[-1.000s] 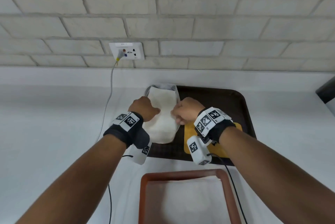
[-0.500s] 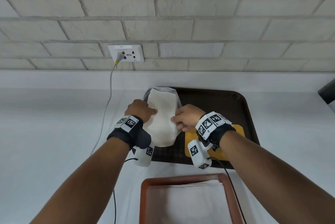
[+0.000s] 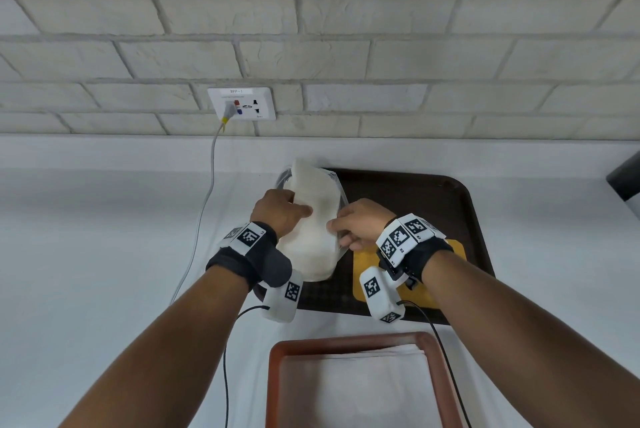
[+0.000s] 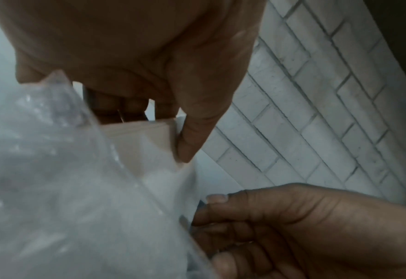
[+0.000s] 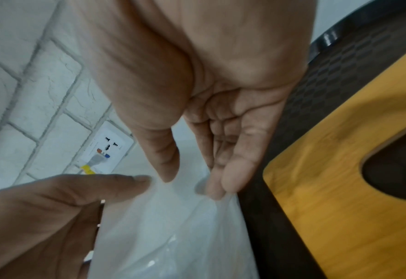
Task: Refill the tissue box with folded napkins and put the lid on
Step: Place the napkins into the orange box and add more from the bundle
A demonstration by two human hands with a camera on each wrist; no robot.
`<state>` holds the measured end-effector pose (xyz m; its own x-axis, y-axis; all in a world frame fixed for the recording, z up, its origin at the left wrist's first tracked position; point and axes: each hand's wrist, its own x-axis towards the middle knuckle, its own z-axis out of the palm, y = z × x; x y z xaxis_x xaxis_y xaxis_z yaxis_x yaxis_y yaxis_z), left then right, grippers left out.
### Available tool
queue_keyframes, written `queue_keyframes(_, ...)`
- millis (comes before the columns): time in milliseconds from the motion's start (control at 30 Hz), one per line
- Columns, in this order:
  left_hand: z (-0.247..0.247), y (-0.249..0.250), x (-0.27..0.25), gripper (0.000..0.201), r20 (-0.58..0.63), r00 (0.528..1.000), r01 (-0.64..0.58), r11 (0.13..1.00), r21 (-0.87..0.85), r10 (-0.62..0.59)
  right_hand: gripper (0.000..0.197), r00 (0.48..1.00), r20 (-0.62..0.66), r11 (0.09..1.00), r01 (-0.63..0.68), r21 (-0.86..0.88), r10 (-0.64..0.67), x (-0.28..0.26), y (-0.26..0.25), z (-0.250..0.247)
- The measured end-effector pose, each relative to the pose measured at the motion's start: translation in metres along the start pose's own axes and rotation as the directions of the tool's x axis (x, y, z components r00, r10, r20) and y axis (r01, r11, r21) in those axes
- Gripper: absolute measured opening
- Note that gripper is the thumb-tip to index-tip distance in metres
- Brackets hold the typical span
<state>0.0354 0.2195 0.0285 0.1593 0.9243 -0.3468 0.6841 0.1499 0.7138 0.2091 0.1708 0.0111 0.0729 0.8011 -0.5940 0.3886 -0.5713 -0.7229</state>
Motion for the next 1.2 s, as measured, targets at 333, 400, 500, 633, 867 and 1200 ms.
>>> queue_keyframes(333, -0.012, -0.002, -0.020, 0.041, 0.203, 0.974, 0.089, 0.654, -0.752, 0.101, 0.044, 0.984, 0.080, 0.985, 0.156, 0.078, -0.162, -0.016, -0.005, -0.006)
queue_keyframes(400, -0.016, -0.004, -0.021, 0.044, 0.279, 0.953, 0.165, 0.571, -0.804, 0.118, 0.042, 0.970, 0.061, 0.967, 0.226, 0.117, -0.234, -0.022, -0.012, -0.003)
queue_keyframes(500, -0.025, -0.006, -0.020, 0.049, 0.309, 0.945, 0.229, 0.451, -0.863, 0.111, 0.045, 0.945, 0.022, 0.918, 0.311, 0.245, -0.326, -0.033, -0.023, -0.001)
queue_keyframes(633, -0.038, -0.008, -0.019, 0.049, 0.252, 0.956, 0.214, 0.224, -0.951, 0.152, 0.059, 0.913, 0.003, 0.834, 0.372, 0.406, -0.409, -0.051, -0.037, 0.000)
queue_keyframes(867, -0.041, 0.010, -0.031, 0.058, 0.067, 0.967, 0.093, -0.098, -0.991, 0.247, 0.044, 0.856, -0.120, 0.569, 0.432, 0.700, -0.503, -0.077, -0.059, 0.016)
queue_keyframes(1200, -0.045, 0.017, -0.050, 0.062, 0.062, 0.971, 0.097, -0.142, -0.985, 0.232, 0.024, 0.868, -0.283, 0.567, 0.485, 0.666, -0.409, -0.094, -0.044, -0.006)
